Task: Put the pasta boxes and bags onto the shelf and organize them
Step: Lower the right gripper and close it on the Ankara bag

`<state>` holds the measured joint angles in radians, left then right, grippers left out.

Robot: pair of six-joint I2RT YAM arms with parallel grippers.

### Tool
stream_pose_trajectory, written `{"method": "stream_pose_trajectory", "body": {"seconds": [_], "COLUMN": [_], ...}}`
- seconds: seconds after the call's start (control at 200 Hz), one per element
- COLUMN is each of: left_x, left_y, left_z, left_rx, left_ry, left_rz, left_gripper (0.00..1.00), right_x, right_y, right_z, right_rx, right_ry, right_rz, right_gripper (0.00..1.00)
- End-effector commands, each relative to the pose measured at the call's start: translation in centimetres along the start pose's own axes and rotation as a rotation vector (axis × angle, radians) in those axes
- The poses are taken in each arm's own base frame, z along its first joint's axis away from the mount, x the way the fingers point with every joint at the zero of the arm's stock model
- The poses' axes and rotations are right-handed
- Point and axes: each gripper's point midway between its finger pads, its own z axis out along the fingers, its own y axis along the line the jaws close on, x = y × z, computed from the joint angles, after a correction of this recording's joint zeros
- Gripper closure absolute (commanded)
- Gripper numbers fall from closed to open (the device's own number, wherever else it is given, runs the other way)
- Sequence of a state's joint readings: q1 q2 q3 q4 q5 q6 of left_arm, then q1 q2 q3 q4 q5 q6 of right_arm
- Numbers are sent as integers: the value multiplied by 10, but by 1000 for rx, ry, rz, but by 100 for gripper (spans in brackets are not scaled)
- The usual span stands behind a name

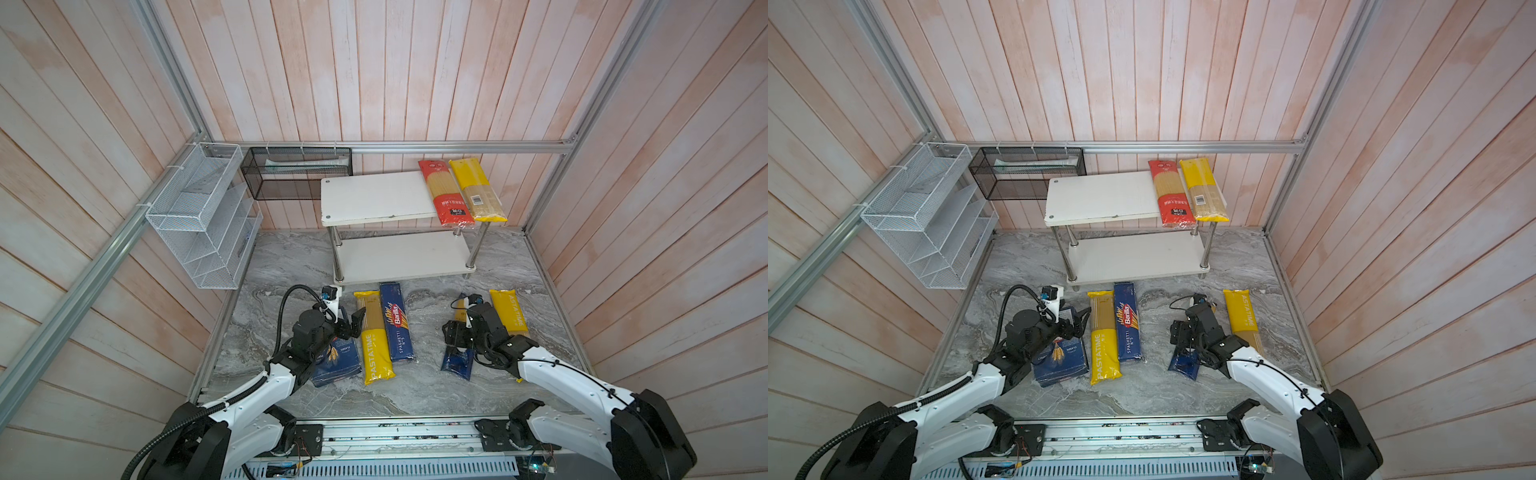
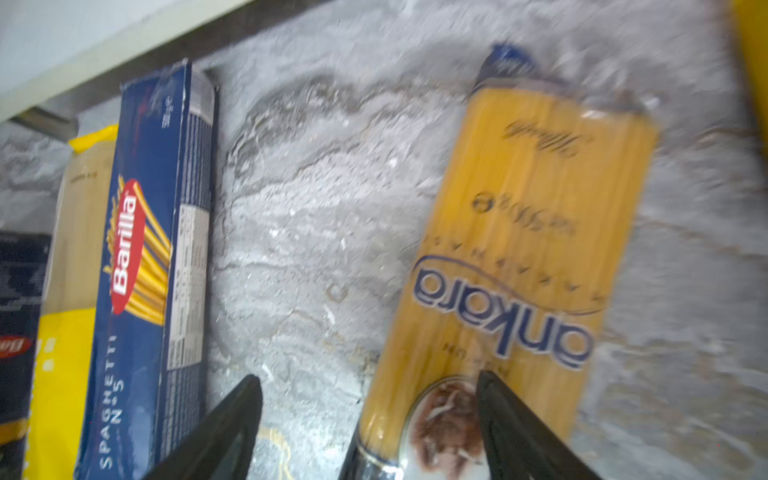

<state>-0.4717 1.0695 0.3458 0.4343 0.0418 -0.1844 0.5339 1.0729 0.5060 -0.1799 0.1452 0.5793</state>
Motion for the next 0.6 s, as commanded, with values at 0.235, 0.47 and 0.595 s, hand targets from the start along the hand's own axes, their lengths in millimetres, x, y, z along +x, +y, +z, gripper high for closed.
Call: {"method": "stream_pose_trajectory", "body": {"seconds": [0.235,0.47,0.595], "left_x": [-1,-3,-4], "left_y": [3,1,0], "left_z": [-2,-3,-4], "left_rx": [-18,-6,0], "left_ry": [-13,-18,-22], "left_rz": [3,0,-1], "left_gripper": [0,0,0], "right_x": [-22,-20,-14], "right_y": [-62,-62,-48], "right_z": [1,24,39], "right_rx": [102,79,12], "right_ry": [-118,-49,25], "right_rz": [139,126,96], "right_gripper": [17,16,16]}}
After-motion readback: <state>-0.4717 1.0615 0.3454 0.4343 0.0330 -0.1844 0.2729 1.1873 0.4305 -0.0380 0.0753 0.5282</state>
